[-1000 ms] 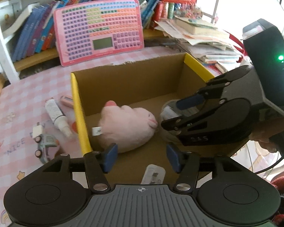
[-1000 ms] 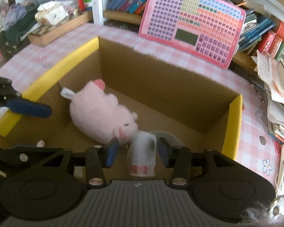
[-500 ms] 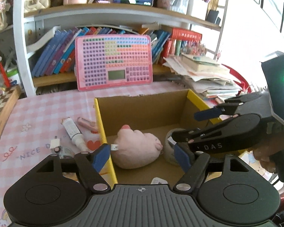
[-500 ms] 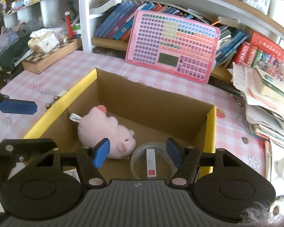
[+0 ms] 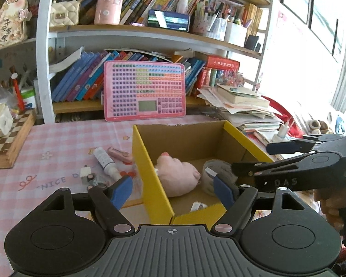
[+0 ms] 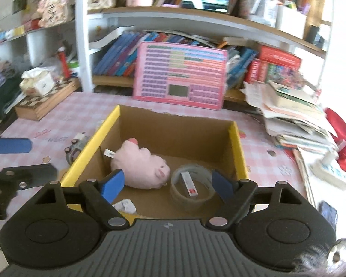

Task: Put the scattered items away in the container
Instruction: 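Open the right gripper to drop the white-and-red box into the yellow box, then withdraw both grippers up and away from the yellow box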

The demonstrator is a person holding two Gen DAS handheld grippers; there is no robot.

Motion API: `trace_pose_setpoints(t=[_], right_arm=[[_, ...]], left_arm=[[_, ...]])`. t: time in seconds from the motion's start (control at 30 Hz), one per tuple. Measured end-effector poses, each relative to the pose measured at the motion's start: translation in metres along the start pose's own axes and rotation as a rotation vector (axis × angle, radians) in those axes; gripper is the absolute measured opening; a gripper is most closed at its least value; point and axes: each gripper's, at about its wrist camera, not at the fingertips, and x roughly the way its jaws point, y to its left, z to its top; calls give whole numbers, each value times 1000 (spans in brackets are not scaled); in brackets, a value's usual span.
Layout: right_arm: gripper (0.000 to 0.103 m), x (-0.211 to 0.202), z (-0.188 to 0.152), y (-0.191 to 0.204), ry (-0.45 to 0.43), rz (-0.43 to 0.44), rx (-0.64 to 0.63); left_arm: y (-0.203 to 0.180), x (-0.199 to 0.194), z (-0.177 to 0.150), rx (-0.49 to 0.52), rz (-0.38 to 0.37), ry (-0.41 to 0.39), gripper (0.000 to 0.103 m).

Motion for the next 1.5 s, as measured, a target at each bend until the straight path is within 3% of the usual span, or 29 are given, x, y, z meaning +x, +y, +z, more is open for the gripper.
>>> trace_pose_setpoints(t=[0.43,0.63,1.13,1.5], right_arm=[[84,-59,-51,46,9,-114,70],[84,-80,-74,70,18,-132,86],[84,-86,-91,141,73,-34,42],[84,-88,-93,176,83,16,-66]], left_arm=[[16,-60,-36,15,-63,6,80],[16,-84,-52,123,-2,-1,80],[47,-119,-82,112,43,89,82],[62,-132,-89,92,55,84,86]])
